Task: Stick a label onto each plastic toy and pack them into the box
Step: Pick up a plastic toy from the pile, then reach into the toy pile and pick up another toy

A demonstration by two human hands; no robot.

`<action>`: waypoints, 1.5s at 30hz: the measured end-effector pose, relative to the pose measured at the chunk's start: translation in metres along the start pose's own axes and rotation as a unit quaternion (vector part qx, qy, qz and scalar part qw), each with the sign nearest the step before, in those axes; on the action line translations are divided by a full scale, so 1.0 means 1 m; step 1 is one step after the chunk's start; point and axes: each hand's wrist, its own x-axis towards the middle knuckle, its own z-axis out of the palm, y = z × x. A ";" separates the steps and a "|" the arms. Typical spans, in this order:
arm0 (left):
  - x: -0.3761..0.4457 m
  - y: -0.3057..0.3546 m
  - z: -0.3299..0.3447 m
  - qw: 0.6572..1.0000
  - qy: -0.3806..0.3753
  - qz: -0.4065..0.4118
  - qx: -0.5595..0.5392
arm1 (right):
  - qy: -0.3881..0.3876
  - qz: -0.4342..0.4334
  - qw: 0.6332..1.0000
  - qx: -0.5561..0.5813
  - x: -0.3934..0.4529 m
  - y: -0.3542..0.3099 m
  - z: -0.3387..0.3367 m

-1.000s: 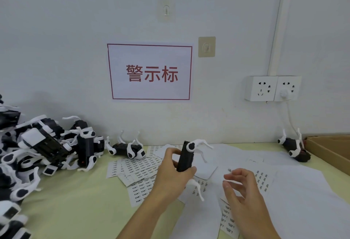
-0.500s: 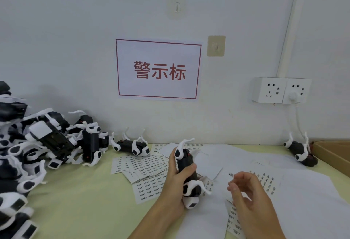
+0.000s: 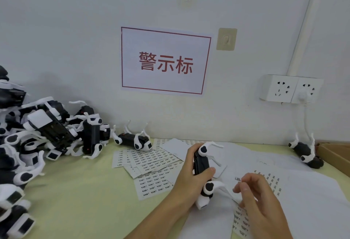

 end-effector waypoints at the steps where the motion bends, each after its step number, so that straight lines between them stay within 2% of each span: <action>1: 0.000 0.001 0.000 1.000 -0.005 0.000 0.006 | 0.002 -0.015 1.000 0.011 0.000 -0.002 0.000; 5: -0.001 0.001 -0.004 1.000 -0.022 0.001 0.009 | 0.015 -0.058 0.998 0.021 0.002 -0.014 -0.004; 7: 0.002 -0.002 -0.005 1.000 -0.019 0.005 0.010 | -0.004 -0.073 0.997 0.001 0.005 -0.021 -0.007; 9: 0.004 -0.005 -0.006 1.000 -0.021 0.005 0.005 | -0.057 -0.066 0.996 0.007 0.011 -0.034 -0.011; 11: 0.003 -0.007 -0.005 1.000 -0.029 0.006 0.004 | -0.143 -0.039 0.989 0.010 0.019 -0.048 -0.016; 13: 0.004 -0.007 -0.004 0.999 -0.036 0.004 -0.002 | -0.230 -0.021 0.973 -0.019 0.030 -0.060 -0.019; 15: 0.004 -0.007 -0.005 0.999 -0.037 -0.004 -0.021 | -0.275 -0.030 0.959 -0.066 0.044 -0.070 -0.019; 21: 0.008 -0.006 -0.010 0.991 -0.043 -0.040 -0.121 | -0.227 -0.093 0.954 -0.175 0.089 -0.081 -0.007; 24: 0.009 -0.005 -0.011 0.987 -0.061 -0.046 -0.143 | -0.251 -0.084 0.946 -0.187 0.103 -0.076 0.005; 28: 0.008 -0.002 -0.013 0.985 -0.074 -0.050 -0.150 | -0.311 -0.063 0.934 -0.165 0.112 -0.069 0.015; 33: 0.008 -0.002 -0.013 0.983 -0.083 -0.057 -0.151 | -0.340 -0.080 0.917 -0.192 0.112 -0.058 0.016; 45: 0.009 -0.002 -0.013 0.981 -0.095 -0.051 -0.160 | -0.312 -0.120 0.904 -0.267 0.110 -0.057 0.020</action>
